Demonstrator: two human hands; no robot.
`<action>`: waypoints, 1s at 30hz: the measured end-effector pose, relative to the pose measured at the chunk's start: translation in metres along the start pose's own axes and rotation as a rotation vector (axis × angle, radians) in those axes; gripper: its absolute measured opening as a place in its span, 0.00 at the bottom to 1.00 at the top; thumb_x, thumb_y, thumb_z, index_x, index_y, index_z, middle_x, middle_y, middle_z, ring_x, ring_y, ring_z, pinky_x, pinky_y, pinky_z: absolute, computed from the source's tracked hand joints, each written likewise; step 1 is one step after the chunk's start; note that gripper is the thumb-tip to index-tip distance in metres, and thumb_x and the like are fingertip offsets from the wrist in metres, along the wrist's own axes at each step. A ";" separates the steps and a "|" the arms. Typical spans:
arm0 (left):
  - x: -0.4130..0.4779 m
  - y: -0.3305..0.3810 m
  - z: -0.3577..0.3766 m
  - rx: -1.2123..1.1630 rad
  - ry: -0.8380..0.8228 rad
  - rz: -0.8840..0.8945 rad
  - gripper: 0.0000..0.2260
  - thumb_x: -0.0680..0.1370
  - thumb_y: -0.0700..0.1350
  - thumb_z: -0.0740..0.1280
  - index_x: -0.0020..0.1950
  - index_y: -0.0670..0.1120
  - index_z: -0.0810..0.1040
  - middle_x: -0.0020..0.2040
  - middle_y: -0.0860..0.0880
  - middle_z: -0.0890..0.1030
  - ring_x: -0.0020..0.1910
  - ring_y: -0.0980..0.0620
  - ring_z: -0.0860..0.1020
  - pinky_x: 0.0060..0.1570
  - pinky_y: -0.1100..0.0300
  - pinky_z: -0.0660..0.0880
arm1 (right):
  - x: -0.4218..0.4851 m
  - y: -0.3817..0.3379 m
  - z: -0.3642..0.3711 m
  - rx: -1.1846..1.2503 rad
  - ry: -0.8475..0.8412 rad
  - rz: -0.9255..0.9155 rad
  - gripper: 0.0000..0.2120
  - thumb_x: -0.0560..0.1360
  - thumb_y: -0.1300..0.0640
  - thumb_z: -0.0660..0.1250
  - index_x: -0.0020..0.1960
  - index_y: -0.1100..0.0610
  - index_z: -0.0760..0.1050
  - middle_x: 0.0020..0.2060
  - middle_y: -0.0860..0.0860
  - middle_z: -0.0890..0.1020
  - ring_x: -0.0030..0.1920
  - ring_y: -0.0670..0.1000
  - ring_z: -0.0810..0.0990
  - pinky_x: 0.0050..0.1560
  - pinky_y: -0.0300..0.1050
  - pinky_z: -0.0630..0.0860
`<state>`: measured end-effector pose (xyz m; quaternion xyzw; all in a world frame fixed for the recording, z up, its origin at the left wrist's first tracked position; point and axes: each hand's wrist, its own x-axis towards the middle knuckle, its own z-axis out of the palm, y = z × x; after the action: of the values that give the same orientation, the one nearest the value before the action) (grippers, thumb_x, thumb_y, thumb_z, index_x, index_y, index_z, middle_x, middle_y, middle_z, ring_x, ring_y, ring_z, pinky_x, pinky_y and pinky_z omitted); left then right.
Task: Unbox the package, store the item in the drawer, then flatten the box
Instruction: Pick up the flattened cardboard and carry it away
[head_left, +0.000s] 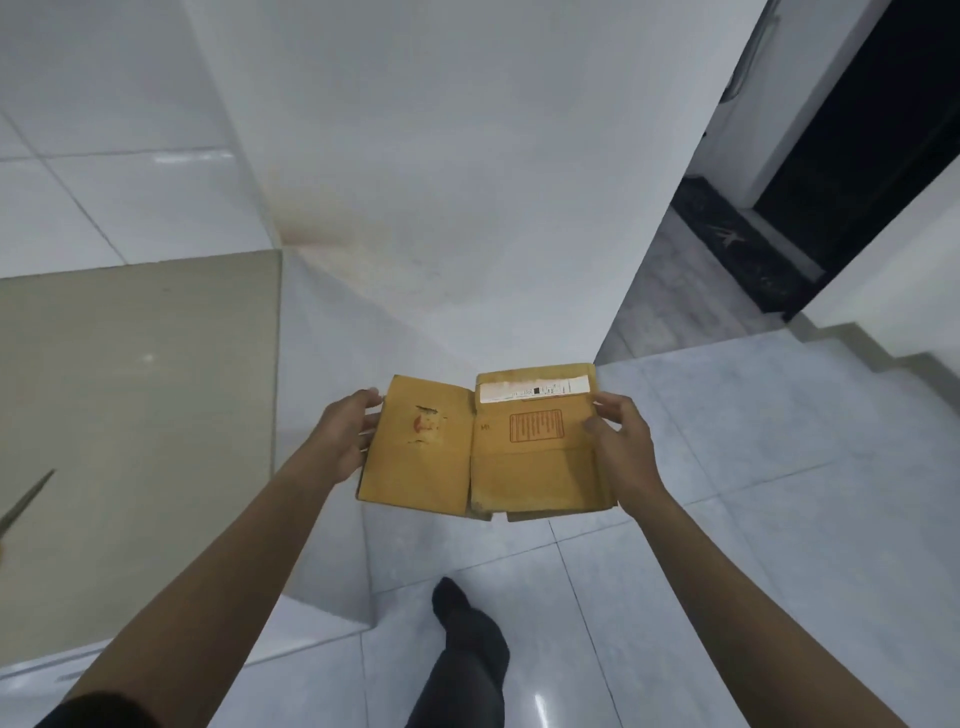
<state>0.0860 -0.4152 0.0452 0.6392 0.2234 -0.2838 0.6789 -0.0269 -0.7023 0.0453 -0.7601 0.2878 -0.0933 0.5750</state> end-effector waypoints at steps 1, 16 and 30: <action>0.007 0.001 0.005 0.005 -0.006 -0.012 0.13 0.80 0.51 0.60 0.58 0.45 0.74 0.51 0.45 0.79 0.49 0.44 0.76 0.52 0.49 0.72 | 0.008 0.004 -0.001 -0.009 -0.003 0.010 0.14 0.77 0.52 0.65 0.63 0.49 0.71 0.57 0.45 0.76 0.52 0.45 0.75 0.42 0.38 0.69; 0.203 0.020 0.066 0.100 0.076 -0.209 0.10 0.80 0.50 0.59 0.47 0.48 0.77 0.46 0.46 0.80 0.42 0.46 0.76 0.47 0.53 0.72 | 0.217 0.074 0.062 -0.139 -0.219 0.261 0.16 0.79 0.46 0.61 0.64 0.50 0.70 0.65 0.51 0.75 0.60 0.55 0.76 0.61 0.58 0.75; 0.431 -0.119 0.077 0.040 0.247 -0.253 0.14 0.78 0.60 0.59 0.56 0.52 0.75 0.50 0.52 0.80 0.48 0.50 0.79 0.41 0.55 0.73 | 0.400 0.274 0.165 -0.253 -0.505 0.317 0.15 0.81 0.52 0.59 0.67 0.47 0.67 0.66 0.49 0.73 0.58 0.52 0.75 0.58 0.50 0.72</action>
<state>0.3201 -0.5378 -0.3239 0.6496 0.3779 -0.2906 0.5923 0.2874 -0.8319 -0.3373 -0.7704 0.2603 0.2253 0.5366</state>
